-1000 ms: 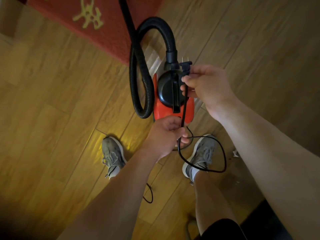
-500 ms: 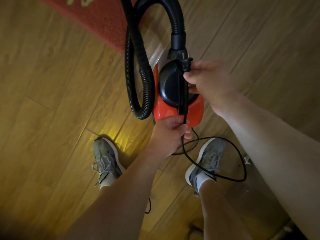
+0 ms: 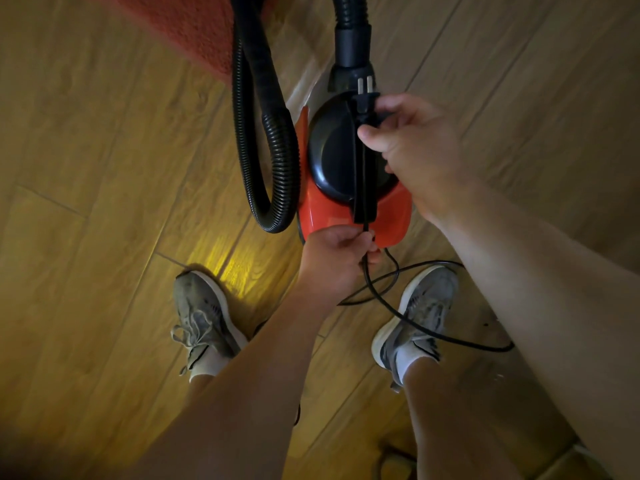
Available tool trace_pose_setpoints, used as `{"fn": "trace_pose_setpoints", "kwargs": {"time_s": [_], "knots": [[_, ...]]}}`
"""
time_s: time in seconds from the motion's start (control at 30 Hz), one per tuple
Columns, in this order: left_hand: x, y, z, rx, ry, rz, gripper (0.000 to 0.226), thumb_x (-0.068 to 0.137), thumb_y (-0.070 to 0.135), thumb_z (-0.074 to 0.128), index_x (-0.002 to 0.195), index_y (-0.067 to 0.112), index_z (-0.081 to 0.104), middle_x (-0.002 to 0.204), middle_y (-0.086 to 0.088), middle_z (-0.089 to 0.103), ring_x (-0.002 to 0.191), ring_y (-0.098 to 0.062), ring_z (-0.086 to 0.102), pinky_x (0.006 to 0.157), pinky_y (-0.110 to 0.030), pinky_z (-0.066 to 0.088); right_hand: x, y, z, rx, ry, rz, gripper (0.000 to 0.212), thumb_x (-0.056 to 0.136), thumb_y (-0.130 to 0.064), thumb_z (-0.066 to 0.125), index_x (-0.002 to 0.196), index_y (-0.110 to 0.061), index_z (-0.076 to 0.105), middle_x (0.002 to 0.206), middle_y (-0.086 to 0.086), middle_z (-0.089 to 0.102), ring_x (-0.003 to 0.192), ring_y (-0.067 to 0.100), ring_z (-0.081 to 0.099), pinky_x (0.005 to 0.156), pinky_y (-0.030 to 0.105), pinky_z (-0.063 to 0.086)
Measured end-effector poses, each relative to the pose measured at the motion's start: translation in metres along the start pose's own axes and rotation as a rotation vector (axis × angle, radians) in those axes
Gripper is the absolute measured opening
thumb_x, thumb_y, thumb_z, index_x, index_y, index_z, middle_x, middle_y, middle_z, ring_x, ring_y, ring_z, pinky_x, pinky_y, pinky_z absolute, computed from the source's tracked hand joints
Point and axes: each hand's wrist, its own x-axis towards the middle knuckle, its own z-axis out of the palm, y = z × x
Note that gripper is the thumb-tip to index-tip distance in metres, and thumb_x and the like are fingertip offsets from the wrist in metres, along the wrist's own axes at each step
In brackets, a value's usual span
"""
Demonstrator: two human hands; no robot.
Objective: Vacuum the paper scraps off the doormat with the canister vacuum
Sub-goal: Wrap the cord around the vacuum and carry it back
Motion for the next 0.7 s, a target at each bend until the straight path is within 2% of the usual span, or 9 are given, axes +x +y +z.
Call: {"fn": "trace_pose_setpoints", "kwargs": {"time_s": [0.23, 0.37, 0.43, 0.5, 0.6, 0.63, 0.7], "knots": [[0.006, -0.004, -0.002, -0.017, 0.002, 0.007, 0.014, 0.098, 0.0, 0.059, 0.089, 0.004, 0.07, 0.076, -0.006, 0.067, 0.066, -0.015, 0.067, 0.069, -0.027, 0.062, 0.008, 0.01, 0.004, -0.016, 0.014, -0.034, 0.025, 0.082, -0.009, 0.078, 0.093, -0.028, 0.066, 0.075, -0.015, 0.056, 0.065, -0.004, 0.059, 0.057, 0.011, 0.044], [0.006, -0.003, -0.004, -0.029, -0.013, 0.011, 0.017, 0.097, -0.002, 0.059, 0.086, 0.006, 0.069, 0.071, -0.002, 0.069, 0.064, -0.013, 0.067, 0.067, -0.024, 0.061, 0.01, 0.017, 0.007, 0.01, 0.051, -0.043, 0.03, 0.082, -0.01, 0.078, 0.092, -0.029, 0.057, 0.077, -0.012, 0.055, 0.072, 0.001, 0.059, 0.072, 0.018, 0.05], [0.006, -0.003, -0.006, -0.024, -0.018, 0.022, 0.021, 0.097, -0.003, 0.059, 0.082, 0.009, 0.069, 0.067, 0.001, 0.07, 0.061, -0.01, 0.068, 0.066, -0.022, 0.06, 0.009, 0.021, 0.006, 0.009, 0.068, 0.001, 0.025, 0.084, -0.02, 0.077, 0.094, -0.028, 0.055, 0.078, -0.012, 0.057, 0.076, 0.003, 0.061, 0.075, 0.019, 0.049], [0.007, -0.002, -0.008, -0.01, -0.021, 0.036, 0.023, 0.096, -0.003, 0.06, 0.081, 0.011, 0.07, 0.066, 0.004, 0.071, 0.06, -0.008, 0.068, 0.066, -0.021, 0.059, 0.006, 0.024, 0.007, -0.057, 0.041, 0.039, 0.012, 0.09, -0.03, 0.072, 0.092, -0.024, 0.062, 0.084, -0.01, 0.065, 0.083, 0.006, 0.066, 0.076, 0.023, 0.051], [0.008, 0.0, -0.012, 0.058, -0.016, 0.044, 0.022, 0.093, 0.0, 0.066, 0.079, 0.016, 0.072, 0.072, 0.0, 0.073, 0.068, -0.012, 0.069, 0.078, -0.034, 0.061, 0.003, 0.024, 0.012, -0.129, 0.037, 0.015, 0.021, 0.097, -0.033, 0.063, 0.086, -0.017, 0.072, 0.084, -0.001, 0.073, 0.083, 0.01, 0.069, 0.076, 0.029, 0.056], [0.008, 0.001, -0.015, 0.09, -0.007, 0.039, 0.02, 0.091, 0.001, 0.069, 0.08, 0.018, 0.073, 0.078, -0.005, 0.074, 0.073, -0.016, 0.07, 0.083, -0.04, 0.06, 0.003, 0.023, 0.013, -0.14, 0.057, 0.004, 0.025, 0.098, -0.033, 0.061, 0.08, -0.017, 0.071, 0.079, 0.0, 0.071, 0.078, 0.01, 0.068, 0.073, 0.029, 0.055], [0.01, 0.004, -0.024, 0.164, 0.02, 0.057, 0.015, 0.084, 0.012, 0.077, 0.077, 0.025, 0.075, 0.085, -0.01, 0.075, 0.081, -0.025, 0.071, 0.084, -0.043, 0.06, 0.002, 0.024, 0.016, -0.187, 0.089, -0.003, 0.036, 0.098, -0.037, 0.059, 0.069, -0.015, 0.064, 0.068, 0.002, 0.063, 0.066, 0.012, 0.062, 0.065, 0.03, 0.05]]}}
